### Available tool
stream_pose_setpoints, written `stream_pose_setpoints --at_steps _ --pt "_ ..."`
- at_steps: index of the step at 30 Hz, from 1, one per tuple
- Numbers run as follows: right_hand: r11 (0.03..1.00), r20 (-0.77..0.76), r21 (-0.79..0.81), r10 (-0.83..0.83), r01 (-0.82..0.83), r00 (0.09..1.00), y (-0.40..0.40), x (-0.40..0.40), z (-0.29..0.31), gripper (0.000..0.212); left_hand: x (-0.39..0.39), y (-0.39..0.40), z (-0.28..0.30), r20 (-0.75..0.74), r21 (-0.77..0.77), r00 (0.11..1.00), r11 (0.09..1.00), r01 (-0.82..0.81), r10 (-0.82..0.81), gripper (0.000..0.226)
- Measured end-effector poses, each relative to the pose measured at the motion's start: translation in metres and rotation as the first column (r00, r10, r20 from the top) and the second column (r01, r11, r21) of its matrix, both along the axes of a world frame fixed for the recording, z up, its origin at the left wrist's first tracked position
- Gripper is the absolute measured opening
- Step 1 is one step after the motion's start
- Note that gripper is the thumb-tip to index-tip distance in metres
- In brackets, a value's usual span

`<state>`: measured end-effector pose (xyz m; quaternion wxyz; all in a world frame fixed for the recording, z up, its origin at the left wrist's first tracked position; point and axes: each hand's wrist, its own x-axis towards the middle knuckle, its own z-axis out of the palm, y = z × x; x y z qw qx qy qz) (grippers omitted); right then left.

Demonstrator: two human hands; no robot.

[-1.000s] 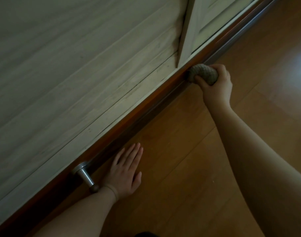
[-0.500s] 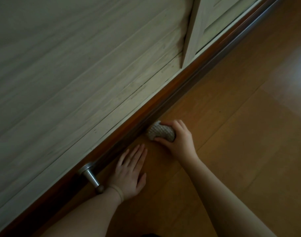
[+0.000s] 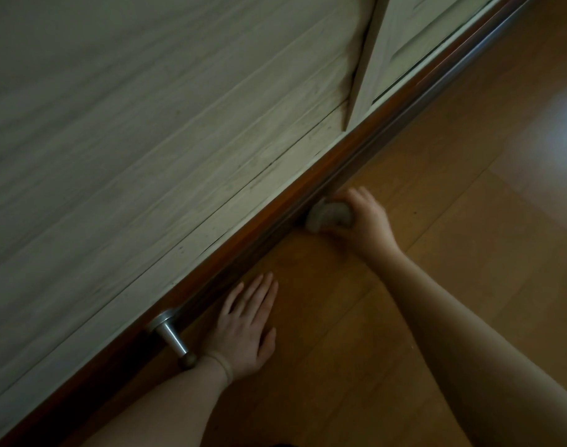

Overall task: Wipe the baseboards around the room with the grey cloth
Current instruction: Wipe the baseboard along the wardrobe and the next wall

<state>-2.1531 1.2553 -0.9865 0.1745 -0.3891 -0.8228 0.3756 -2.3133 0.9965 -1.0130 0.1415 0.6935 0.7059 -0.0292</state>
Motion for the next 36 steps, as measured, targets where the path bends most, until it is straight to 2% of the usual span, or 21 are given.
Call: stream_pose_setpoints --at_steps 6,11,15,18,21,28,32,36 --pt "0.942 0.084 0.003 -0.336 0.337 0.938 0.098 0.023 0.025 0.038 0.000 -0.003 -0.003 -0.004 -0.038 1.000 0.999 -0.018 0.018 0.074" --pt "0.816 -0.004 -0.019 -0.578 0.578 0.816 0.117 0.044 0.029 0.046 -0.001 -0.001 -0.004 -0.007 -0.041 1.000 0.999 -0.011 0.010 0.074" --pt "0.861 -0.082 0.017 -0.505 0.508 0.859 0.070 0.060 0.019 0.047 -0.005 0.000 -0.004 0.003 -0.042 1.000 0.999 -0.008 0.008 0.073" --pt "0.900 -0.074 0.059 -0.427 0.432 0.901 0.030 0.080 0.008 0.044 -0.004 -0.002 -0.003 0.002 -0.048 1.000 0.999 -0.010 0.010 0.072" --pt "0.895 -0.049 0.090 -0.433 0.436 0.900 0.012 0.106 -0.002 0.044 -0.003 -0.001 -0.003 -0.013 -0.038 1.000 0.999 -0.013 0.013 0.073" --pt "0.807 -0.088 0.130 -0.570 0.576 0.817 0.030 0.156 -0.006 0.047 -0.003 -0.003 -0.001 -0.045 -0.017 0.999 1.000 -0.002 0.001 0.070" --pt "0.834 -0.021 0.126 -0.538 0.537 0.842 0.039 0.179 -0.018 0.053 -0.003 -0.004 -0.001 -0.051 -0.034 0.999 0.999 -0.007 0.005 0.070" --pt "0.841 -0.021 0.176 -0.517 0.512 0.856 0.044 0.187 -0.034 0.056 0.003 -0.003 -0.004 -0.061 -0.042 0.998 0.999 -0.002 0.000 0.068"
